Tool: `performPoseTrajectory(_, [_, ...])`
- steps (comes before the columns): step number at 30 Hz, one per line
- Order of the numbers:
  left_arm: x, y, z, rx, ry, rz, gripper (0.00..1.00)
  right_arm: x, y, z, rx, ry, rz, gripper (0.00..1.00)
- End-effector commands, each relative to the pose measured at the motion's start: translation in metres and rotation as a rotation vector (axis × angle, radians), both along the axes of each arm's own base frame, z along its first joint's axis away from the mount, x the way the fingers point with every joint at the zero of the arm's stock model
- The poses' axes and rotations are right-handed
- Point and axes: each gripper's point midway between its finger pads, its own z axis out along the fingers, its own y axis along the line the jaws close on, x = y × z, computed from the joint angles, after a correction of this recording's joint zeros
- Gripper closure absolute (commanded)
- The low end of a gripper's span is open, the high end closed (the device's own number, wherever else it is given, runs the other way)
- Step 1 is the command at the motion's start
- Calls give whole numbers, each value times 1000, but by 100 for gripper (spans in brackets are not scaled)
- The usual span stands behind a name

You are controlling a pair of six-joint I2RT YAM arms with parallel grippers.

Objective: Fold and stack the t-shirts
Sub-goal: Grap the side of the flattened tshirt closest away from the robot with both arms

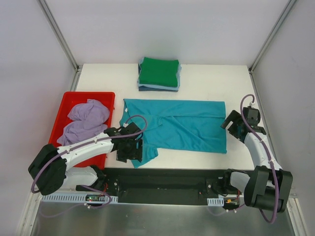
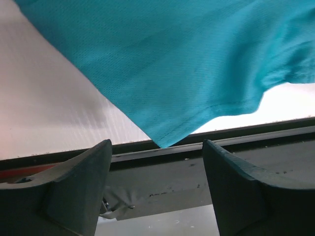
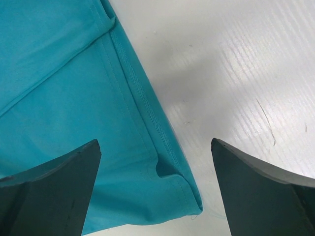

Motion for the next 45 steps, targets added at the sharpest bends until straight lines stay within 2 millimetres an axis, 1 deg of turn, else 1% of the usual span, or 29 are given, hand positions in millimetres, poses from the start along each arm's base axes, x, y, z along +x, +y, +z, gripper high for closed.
performPoseTrajectory(1, [-10, -2, 1, -35, 38, 58, 33, 3, 1, -3, 32, 15, -11, 4])
performPoseTrajectory(2, [-13, -1, -1, -31, 46, 56, 40, 3, 1, -3, 31, 17, -12, 4])
performPoseTrajectory(5, [-19, -5, -8, -28, 87, 28, 44, 2, -2, -4, 19, 22, -25, 4])
performPoseTrajectory(7, [-23, -6, -13, -13, 112, 7, 55, 0, -5, -4, 7, 27, -39, 4])
performPoseTrajectory(11, [-29, -3, -20, 18, 142, -2, 59, -4, -10, -3, -6, 30, -67, 4])
performPoseTrajectory(14, [-27, 0, -24, 51, 125, 1, 62, -3, -10, 0, -3, 15, -72, 4])
performPoseTrajectory(15, [-25, 1, -25, 59, 122, 9, 64, -4, -10, 0, -4, 14, -75, 4])
performPoseTrajectory(17, [-23, 2, -29, 81, 124, 14, 72, -6, -11, -1, -8, 14, -77, 4])
performPoseTrajectory(18, [-23, 2, -31, 94, 126, 10, 80, -8, -11, -3, -8, 17, -81, 4])
performPoseTrajectory(19, [-23, 1, -33, 103, 126, 0, 83, -13, -11, -6, -5, 32, -92, 4])
performPoseTrajectory(22, [-24, -3, -36, 127, 130, -44, 89, -29, -18, -9, -32, 36, -161, 4])
performPoseTrajectory(23, [-24, -3, -38, 136, 131, -46, 100, -35, -21, -7, -40, 21, -192, 4])
performPoseTrajectory(25, [-20, -3, -37, 140, 116, -55, 100, -48, -23, -10, -38, 26, -245, 4])
performPoseTrajectory(27, [-16, -7, -31, 120, 91, -74, 100, -66, -24, -10, -34, 43, -295, 4])
performPoseTrajectory(28, [-15, -8, -28, 110, 79, -79, 100, -71, -21, -11, -19, 36, -307, 4])
performPoseTrajectory(33, [-2, -15, -6, 45, -19, -113, 100, -82, 10, -27, 125, 4, -243, 1])
performPoseTrajectory(35, [2, -19, 4, 17, -53, -132, 100, -89, 27, -35, 201, 23, -206, 6])
performPoseTrajectory(37, [4, -23, 12, -14, -72, -140, 100, -96, 34, -43, 232, 38, -198, 11])
performPoseTrajectory(40, [5, -27, 22, -50, -98, -160, 100, -101, 36, -51, 247, 46, -208, 19])
performPoseTrajectory(42, [7, -28, 27, -62, -122, -168, 100, -98, 38, -49, 256, 32, -203, 26])
performPoseTrajectory(45, [9, -28, 33, -80, -141, -169, 100, -96, 34, -52, 246, 23, -221, 39])
